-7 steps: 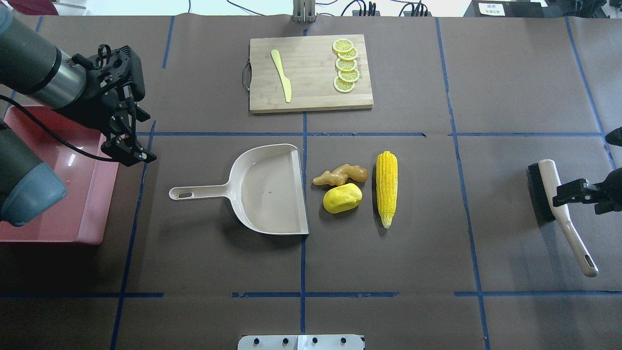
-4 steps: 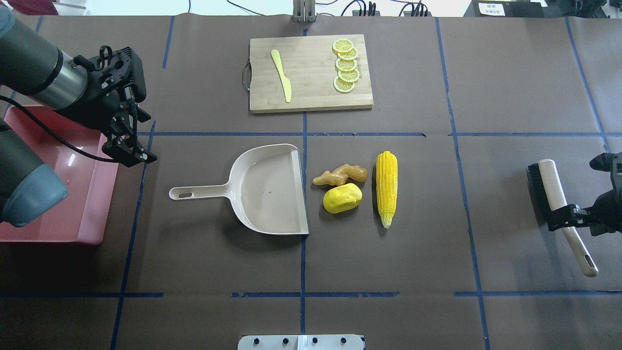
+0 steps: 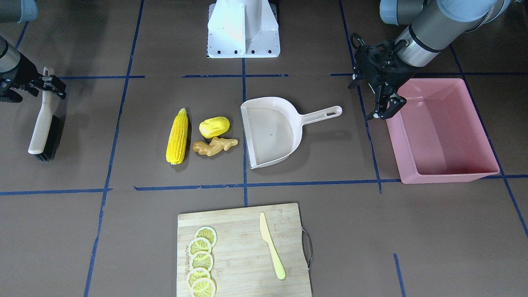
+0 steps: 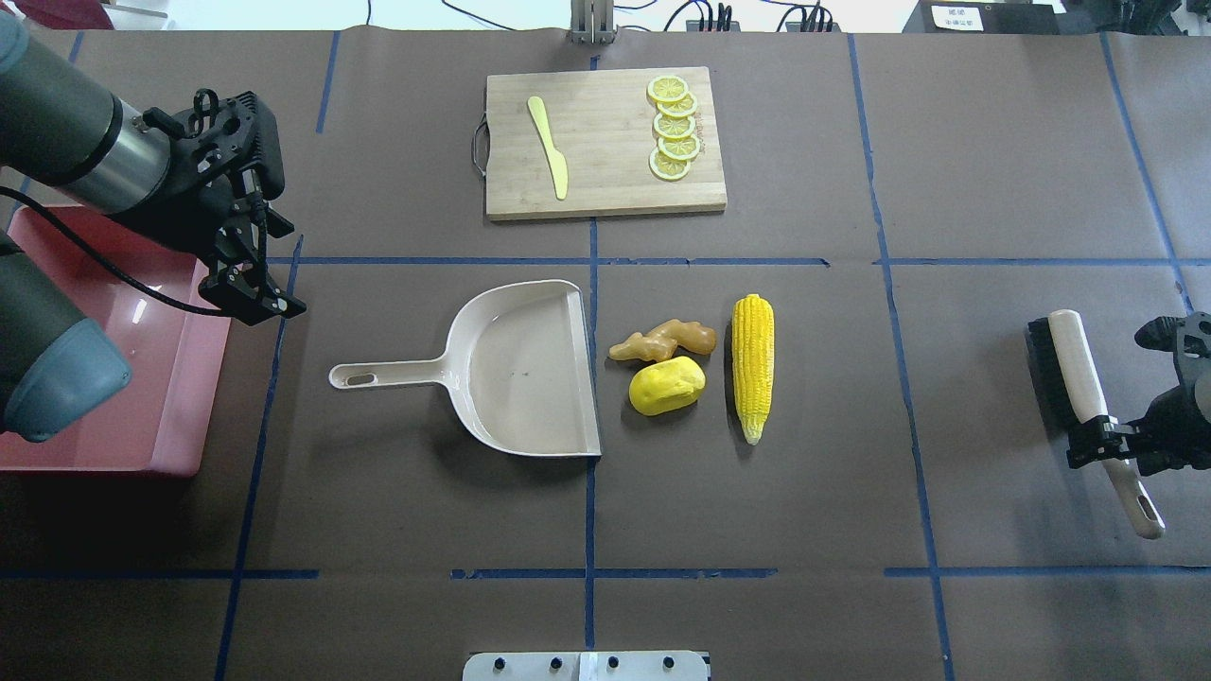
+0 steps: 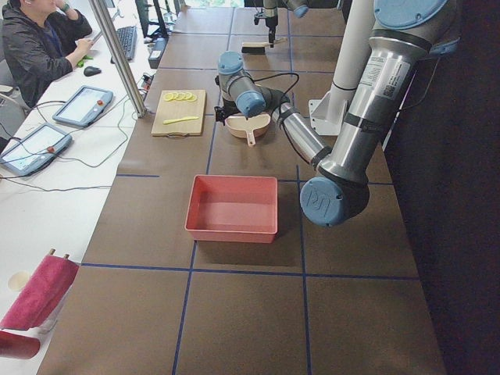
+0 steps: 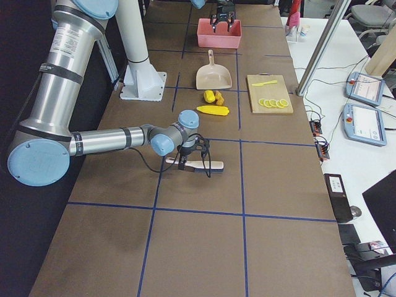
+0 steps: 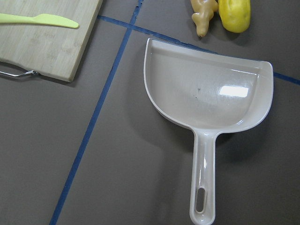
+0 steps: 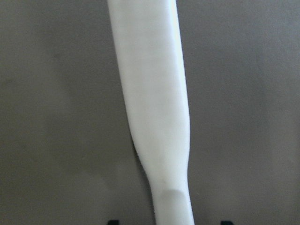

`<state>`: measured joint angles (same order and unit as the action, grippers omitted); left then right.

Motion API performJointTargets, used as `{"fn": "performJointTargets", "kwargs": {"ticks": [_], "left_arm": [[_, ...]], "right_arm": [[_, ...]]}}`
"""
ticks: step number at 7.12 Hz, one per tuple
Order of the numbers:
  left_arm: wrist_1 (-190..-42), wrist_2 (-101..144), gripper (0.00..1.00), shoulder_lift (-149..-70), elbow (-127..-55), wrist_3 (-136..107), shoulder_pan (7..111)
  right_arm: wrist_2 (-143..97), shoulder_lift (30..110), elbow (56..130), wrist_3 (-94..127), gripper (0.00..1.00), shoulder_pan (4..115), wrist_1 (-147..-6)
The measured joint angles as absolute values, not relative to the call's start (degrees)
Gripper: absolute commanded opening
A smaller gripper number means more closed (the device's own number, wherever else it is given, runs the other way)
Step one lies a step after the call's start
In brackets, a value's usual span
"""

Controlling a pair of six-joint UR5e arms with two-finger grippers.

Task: Sweep and dump trash into bin
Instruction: 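Move the left gripper over the dustpan handle while the right gripper reaches the brush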

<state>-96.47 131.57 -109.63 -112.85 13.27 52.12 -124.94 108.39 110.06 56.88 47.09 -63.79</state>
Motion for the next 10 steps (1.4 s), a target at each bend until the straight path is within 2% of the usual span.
{"fn": "performJointTargets", "kwargs": {"ticks": [1, 5, 10], "left_arm": [[-96.49, 131.57, 1.00, -109.63, -112.87, 13.30, 52.12], [-96.67, 131.43, 1.00, -109.85, -112.97, 13.30, 51.81], [-96.64, 126.49, 1.00, -109.68, -111.79, 17.11, 44.37]], "right_arm": [[-125.20, 108.15, 109.53, 56.77, 0.01, 47.06, -64.00], [-128.09, 107.98, 110.13, 56.52, 0.00, 48.26, -64.28], [-131.85, 105.32, 114.52, 56.61, 0.00, 51.82, -66.89]]}}
